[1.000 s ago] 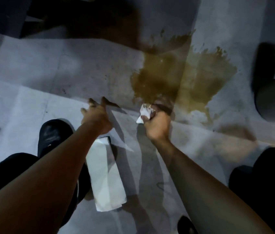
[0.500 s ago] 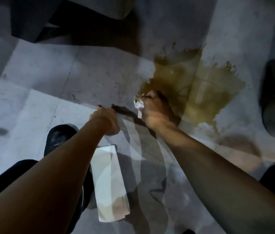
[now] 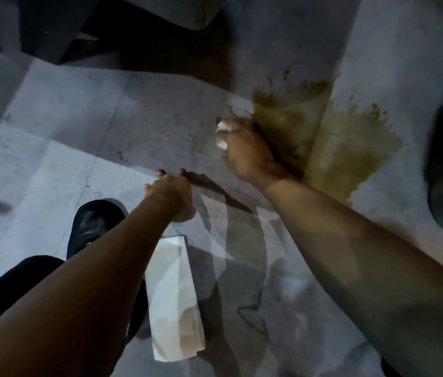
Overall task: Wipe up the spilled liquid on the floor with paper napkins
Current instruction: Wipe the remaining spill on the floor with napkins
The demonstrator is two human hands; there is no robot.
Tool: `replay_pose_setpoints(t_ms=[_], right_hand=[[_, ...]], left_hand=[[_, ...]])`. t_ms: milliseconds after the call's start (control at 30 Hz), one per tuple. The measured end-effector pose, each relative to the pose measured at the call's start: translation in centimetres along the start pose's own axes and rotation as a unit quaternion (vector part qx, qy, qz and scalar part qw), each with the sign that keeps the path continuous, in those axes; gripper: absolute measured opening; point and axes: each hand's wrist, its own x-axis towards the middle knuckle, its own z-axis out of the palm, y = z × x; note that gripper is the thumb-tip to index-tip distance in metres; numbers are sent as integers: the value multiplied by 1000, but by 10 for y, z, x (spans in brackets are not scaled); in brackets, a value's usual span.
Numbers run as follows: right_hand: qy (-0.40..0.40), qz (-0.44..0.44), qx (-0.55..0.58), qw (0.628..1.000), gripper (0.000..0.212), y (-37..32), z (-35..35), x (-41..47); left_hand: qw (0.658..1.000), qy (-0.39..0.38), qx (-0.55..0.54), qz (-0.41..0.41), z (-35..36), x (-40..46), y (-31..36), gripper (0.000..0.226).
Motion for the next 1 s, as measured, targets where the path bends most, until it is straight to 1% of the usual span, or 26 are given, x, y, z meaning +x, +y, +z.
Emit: replay_pose_setpoints(t_ms=[100, 167, 200, 233, 300, 367, 467, 567, 633, 733, 800, 867, 933, 967, 1000], right_hand=[[-22, -77, -15, 997, 45, 15, 24, -33], [-29, -129, -5, 991, 41, 42, 31, -57], [-20, -147, -8, 989, 39, 56, 28, -68], [-11, -136, -2, 991, 37, 68, 24, -78], [-4, -49, 16, 999, 35, 81, 7, -90], [-5, 3, 57, 998, 41, 75, -16, -84], [53, 27, 107, 993, 46, 46, -36, -42], [94, 49, 80, 991, 45, 23, -39, 9], [83, 60, 50, 993, 42, 18, -33, 35], [5, 48, -22, 999, 46, 16, -19, 38], [-3, 7, -65, 998, 49, 20, -9, 8], [-8, -26, -55, 998, 48, 29, -4, -30], [-21, -31, -37, 999, 49, 43, -7, -54], [-10, -19, -32, 999, 51, 49, -12, -57], [26, 7, -14, 1000, 54, 56, -20, -52]], left_hand=[[1000, -3, 6, -8, -3, -1, 2, 88], [1000, 5, 10, -6, -3, -1, 3, 85], [1000, 13, 11, -1, -3, -1, 4, 83], [1000, 20, 12, 2, -3, -1, 5, 81], [1000, 19, 17, 1, -4, -2, 7, 79], [1000, 13, 24, -2, -5, -2, 8, 83], [1000, 12, 26, -2, -5, -1, 6, 85], [1000, 20, 19, 3, -3, -1, 4, 82], [999, 26, 21, 7, -2, 0, 3, 81], [1000, 27, 8, 0, -3, 2, 6, 73], [999, 49, -17, -9, -7, 1, 12, 56], [995, 89, -33, -32, -17, 1, 16, 40], [988, 148, -44, -23, -30, 7, 21, 40], [984, 170, -46, -4, -40, 10, 25, 45], [980, 189, -49, 23, -47, 18, 27, 50]])
